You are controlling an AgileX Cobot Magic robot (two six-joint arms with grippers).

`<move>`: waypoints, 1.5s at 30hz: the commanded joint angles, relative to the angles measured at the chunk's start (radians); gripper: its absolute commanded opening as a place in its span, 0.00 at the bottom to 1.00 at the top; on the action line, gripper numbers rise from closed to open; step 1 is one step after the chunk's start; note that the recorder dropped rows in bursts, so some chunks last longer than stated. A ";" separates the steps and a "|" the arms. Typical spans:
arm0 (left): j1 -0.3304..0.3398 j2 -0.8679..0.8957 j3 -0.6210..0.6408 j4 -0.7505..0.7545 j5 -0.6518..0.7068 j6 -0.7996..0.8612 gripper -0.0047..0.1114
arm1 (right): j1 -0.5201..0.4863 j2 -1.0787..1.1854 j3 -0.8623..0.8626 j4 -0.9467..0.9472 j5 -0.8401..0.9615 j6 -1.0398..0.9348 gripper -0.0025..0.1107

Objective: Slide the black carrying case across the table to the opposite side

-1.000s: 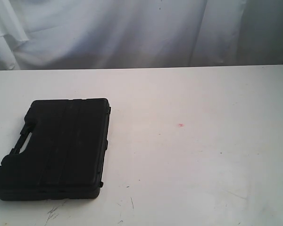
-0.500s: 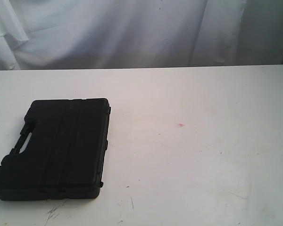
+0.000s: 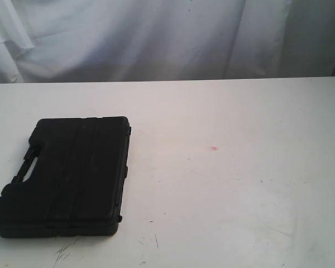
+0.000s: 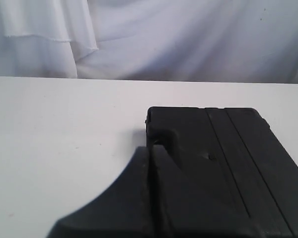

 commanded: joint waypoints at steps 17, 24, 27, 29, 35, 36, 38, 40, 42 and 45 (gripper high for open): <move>0.003 -0.043 0.127 -0.009 -0.041 0.008 0.04 | 0.002 -0.005 0.003 -0.009 -0.002 0.000 0.02; 0.003 -0.043 0.127 -0.009 -0.041 0.008 0.04 | 0.002 -0.005 0.003 -0.009 -0.002 0.000 0.02; 0.003 -0.043 0.127 -0.009 -0.041 0.008 0.04 | 0.002 -0.005 0.003 -0.009 -0.002 0.000 0.02; 0.003 -0.043 0.127 -0.009 -0.041 0.008 0.04 | 0.002 -0.005 0.003 -0.009 -0.002 0.000 0.02; 0.003 -0.043 0.127 -0.009 -0.044 0.008 0.04 | 0.002 -0.005 0.003 -0.009 -0.002 0.000 0.02; 0.003 -0.043 0.127 -0.009 -0.044 0.008 0.04 | 0.002 -0.005 0.003 -0.009 -0.002 0.000 0.02; 0.003 -0.043 0.127 -0.009 -0.044 0.008 0.04 | 0.002 -0.005 0.003 -0.009 -0.002 0.000 0.02; 0.003 -0.043 0.127 -0.009 -0.044 0.008 0.04 | 0.002 -0.005 0.003 -0.009 -0.002 0.000 0.02; 0.003 -0.043 0.127 -0.009 -0.044 0.008 0.04 | 0.002 -0.005 0.003 -0.009 -0.002 0.000 0.02; 0.003 -0.043 0.127 -0.009 -0.044 0.008 0.04 | 0.002 -0.005 0.003 -0.009 -0.002 0.000 0.02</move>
